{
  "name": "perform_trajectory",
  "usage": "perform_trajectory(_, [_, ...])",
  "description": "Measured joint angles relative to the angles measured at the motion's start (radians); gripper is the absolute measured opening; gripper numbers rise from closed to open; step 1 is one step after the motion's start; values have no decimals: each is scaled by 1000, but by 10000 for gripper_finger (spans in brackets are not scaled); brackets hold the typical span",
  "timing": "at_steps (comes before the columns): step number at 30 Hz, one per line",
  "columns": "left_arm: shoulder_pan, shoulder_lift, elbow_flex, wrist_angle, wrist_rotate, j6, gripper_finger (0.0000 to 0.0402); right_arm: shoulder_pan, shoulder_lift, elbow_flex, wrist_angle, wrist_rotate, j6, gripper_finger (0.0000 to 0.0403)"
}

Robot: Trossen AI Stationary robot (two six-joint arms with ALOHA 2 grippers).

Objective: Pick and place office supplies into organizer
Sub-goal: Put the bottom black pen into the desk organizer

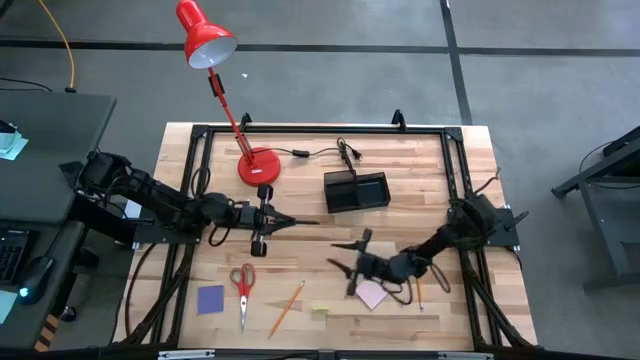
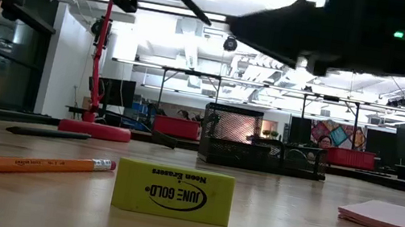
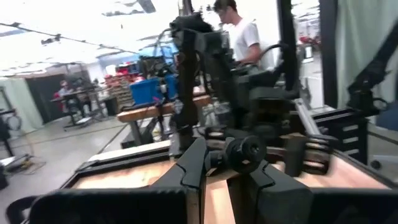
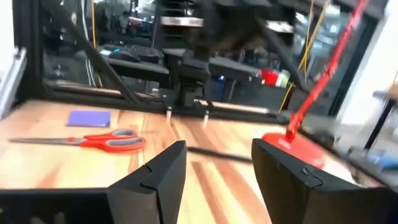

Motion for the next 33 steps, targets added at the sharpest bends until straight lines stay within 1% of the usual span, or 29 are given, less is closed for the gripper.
perform_trajectory(2, [0, 0, 0, -4, -13, 2, 29, 23, -48, -68, -6, -6, 97, 178])
perform_trajectory(4, [1, 0, 0, -6, -43, 15, 29, 44, -104, -142, -6, -58, 206, 178])
perform_trajectory(5, [2, 0, 0, -7, -63, 22, 29, 50, -131, -177, -8, -107, 274, 178])
perform_trajectory(7, [2, 0, 0, -13, -100, 33, 29, 54, -185, -250, -12, -238, 406, 178])
perform_trajectory(9, [5, 0, 20, -50, -115, 49, 29, 54, -232, -307, -13, -396, 512, 178])
perform_trajectory(10, [17, 0, 42, -94, -114, 48, 29, 56, -255, -334, -14, -460, 547, 178])
perform_trajectory(12, [38, 0, 109, -241, -100, 28, 29, 57, -298, -375, -11, -519, 573, 178])
perform_trajectory(14, [58, 7, 193, -406, -82, 21, 29, 55, -347, -414, -4, -516, 576, 178])
perform_trajectory(15, [65, 20, 236, -463, -79, 27, 29, 54, -370, -429, -2, -515, 578, 178])
perform_trajectory(17, [73, 30, 296, -533, -79, 63, 29, 56, -416, -458, -4, -542, 568, 178])
perform_trajectory(19, [96, 40, 354, -559, -64, 88, 29, 58, -462, -481, -2, -582, 564, 178])
perform_trajectory(23, [172, 46, 431, -683, -37, 87, 29, 85, -514, -520, -9, -591, 565, 178])
perform_trajectory(25, [212, 60, 451, -695, -27, 89, 29, 102, -527, -537, -11, -579, 565, 178])
perform_trajectory(29, [296, 108, 473, -697, 70, 64, 29, 129, -527, -548, -21, -537, 564, 178])
perform_trajectory(33, [361, 176, 472, -674, 110, 36, 29, 142, -527, -545, -17, -524, 542, 178])
